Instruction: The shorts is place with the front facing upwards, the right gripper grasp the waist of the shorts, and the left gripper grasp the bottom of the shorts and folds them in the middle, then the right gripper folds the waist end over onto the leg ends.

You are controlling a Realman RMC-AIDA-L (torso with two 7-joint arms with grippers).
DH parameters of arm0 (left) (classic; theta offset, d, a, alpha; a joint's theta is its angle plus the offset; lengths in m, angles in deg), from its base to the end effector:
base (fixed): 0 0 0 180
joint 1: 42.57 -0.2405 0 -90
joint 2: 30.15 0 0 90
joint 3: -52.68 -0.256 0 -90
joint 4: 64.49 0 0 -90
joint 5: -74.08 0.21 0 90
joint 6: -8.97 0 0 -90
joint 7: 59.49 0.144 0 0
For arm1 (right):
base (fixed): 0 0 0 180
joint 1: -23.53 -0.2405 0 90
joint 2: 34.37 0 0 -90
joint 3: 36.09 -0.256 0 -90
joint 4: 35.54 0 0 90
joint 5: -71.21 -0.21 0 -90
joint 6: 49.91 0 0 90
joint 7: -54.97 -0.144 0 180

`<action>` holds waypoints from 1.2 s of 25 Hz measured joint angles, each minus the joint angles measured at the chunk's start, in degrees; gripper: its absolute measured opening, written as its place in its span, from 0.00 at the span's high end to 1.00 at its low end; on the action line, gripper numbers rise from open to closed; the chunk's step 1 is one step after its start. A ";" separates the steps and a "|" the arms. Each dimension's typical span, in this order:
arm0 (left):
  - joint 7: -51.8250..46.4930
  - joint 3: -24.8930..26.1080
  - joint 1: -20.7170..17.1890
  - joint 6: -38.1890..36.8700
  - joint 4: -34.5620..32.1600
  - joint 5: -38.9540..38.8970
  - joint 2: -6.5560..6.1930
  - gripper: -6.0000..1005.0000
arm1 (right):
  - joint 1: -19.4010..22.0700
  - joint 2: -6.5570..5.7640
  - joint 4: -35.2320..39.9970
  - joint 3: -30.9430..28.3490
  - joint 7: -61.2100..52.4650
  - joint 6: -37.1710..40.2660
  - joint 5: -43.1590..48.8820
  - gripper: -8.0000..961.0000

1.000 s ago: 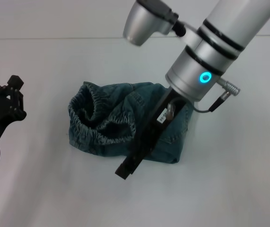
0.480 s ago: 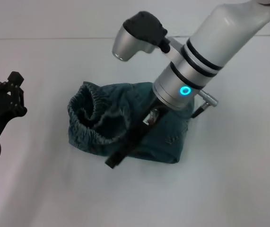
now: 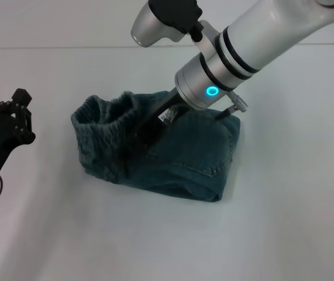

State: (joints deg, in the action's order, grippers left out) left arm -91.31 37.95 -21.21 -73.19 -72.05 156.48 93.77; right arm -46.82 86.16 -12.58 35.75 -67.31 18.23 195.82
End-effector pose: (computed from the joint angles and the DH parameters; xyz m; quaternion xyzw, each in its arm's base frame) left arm -0.3234 0.2867 -0.0186 -0.7172 -0.2506 -0.4038 0.5096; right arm 0.0752 0.4056 -0.1091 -0.9727 0.2269 -0.0452 0.0200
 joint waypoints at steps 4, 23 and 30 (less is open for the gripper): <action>0.00 0.03 -0.10 0.55 0.00 -0.04 0.00 0.99 | 0.78 0.18 -0.21 0.06 5.69 -2.62 -3.88 0.02; -2.84 -1.21 -0.94 -0.13 -0.48 0.40 -0.14 0.99 | 22.77 -1.19 15.81 -4.15 20.86 -2.78 -21.86 0.02; -18.66 -17.00 -4.54 -6.28 -9.76 2.01 -2.68 0.99 | 33.78 -5.51 18.77 -14.31 22.29 15.06 -21.48 0.02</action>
State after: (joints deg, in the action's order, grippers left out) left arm -109.97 20.96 -25.75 -79.47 -81.81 158.48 91.09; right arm -13.04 80.65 6.18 21.44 -45.01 33.28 174.34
